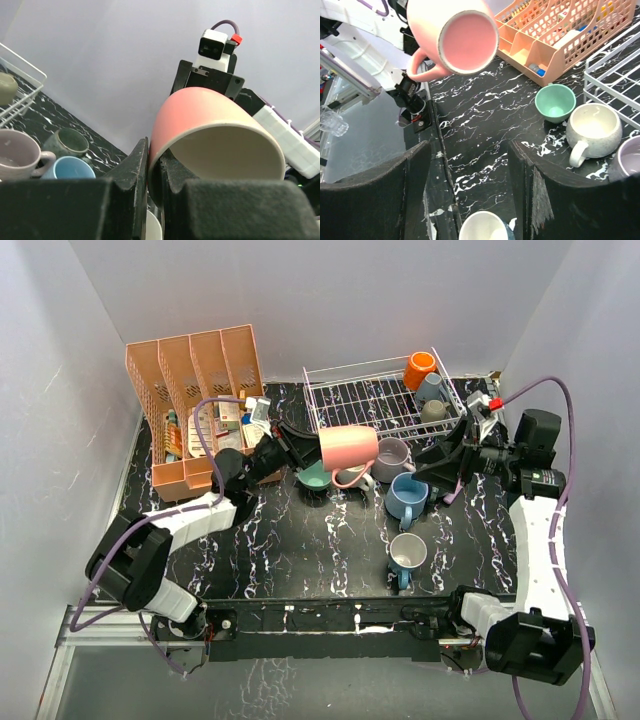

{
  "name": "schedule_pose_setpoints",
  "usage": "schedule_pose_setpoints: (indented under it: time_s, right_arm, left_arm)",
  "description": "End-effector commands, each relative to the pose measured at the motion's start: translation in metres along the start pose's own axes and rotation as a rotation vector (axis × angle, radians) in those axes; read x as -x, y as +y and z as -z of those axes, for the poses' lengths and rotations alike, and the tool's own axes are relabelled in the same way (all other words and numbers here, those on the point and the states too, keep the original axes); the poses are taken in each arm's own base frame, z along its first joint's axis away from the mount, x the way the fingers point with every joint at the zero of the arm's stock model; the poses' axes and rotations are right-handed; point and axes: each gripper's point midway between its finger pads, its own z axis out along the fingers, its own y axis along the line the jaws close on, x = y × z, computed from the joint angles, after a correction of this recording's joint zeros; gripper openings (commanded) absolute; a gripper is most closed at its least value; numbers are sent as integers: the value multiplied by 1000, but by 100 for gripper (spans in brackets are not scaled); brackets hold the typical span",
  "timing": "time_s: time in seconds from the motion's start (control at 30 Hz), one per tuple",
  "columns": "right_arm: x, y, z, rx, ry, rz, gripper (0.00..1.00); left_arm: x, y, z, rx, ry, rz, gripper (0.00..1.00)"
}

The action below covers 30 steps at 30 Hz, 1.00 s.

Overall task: Load the cups into the dish rack
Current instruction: Pick up the cup at the center of the board, then turn the cup upside down in the dish rack.

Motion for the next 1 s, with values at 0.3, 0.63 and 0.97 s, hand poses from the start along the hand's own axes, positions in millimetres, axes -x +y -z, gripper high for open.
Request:
schedule_pose_setpoints:
  time_s: [0.3,0.63,0.97]
  right_arm:
    - [-10,36,-5,78,1,-29,77]
    - [1,56,-23,65,-50,-43,88]
    - [23,56,-47,16,-162,-173,88]
  left_arm:
    - [49,-83,-37,-278,-306,-422,0]
    - [50,-95,-66,-319,-366,-499,0]
    - [51,-108,-77,-383,-404,-503,0]
